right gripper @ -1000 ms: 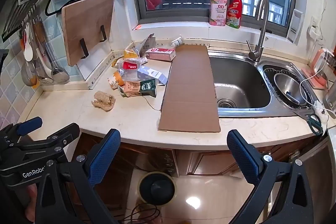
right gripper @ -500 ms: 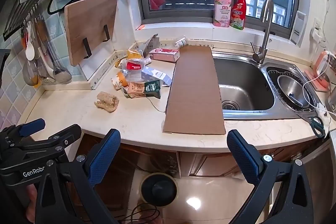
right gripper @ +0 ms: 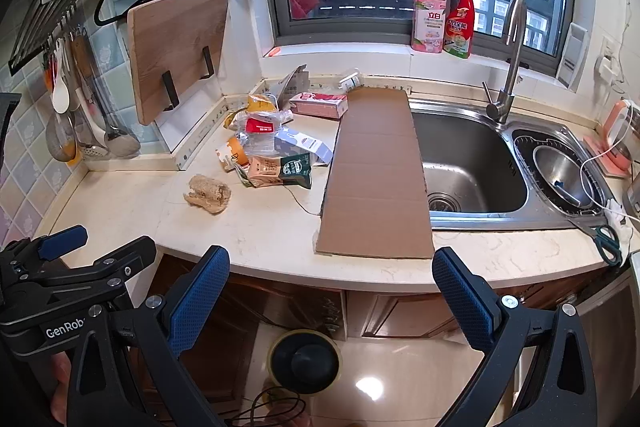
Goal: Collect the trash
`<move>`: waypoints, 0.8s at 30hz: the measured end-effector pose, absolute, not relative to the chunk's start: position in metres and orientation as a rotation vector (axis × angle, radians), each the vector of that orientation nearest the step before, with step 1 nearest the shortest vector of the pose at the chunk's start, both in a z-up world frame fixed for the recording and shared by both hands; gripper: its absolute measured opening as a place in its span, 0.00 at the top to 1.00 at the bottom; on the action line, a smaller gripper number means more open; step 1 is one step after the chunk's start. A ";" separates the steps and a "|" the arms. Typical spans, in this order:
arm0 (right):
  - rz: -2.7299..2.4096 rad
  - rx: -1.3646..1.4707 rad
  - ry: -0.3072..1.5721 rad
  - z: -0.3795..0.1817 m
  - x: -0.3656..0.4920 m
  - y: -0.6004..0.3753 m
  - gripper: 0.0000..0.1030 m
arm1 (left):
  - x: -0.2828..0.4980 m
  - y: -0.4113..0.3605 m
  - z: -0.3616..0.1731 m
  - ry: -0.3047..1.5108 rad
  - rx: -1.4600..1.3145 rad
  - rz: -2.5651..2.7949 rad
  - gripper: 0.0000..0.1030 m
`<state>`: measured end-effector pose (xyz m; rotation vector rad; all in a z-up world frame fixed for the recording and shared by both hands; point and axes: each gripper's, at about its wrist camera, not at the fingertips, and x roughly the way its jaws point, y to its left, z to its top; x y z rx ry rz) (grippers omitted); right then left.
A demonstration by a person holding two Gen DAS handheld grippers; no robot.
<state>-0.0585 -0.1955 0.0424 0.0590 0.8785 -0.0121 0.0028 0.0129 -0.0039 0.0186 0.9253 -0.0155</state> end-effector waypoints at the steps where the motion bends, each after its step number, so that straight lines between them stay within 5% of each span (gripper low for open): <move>1: -0.012 0.058 0.878 0.042 -0.058 -0.195 0.01 | 0.003 0.013 -0.004 0.926 0.018 -0.014 0.09; 24: -0.009 0.057 0.881 0.039 -0.061 -0.185 0.01 | -0.003 0.016 -0.007 0.934 0.004 -0.002 0.09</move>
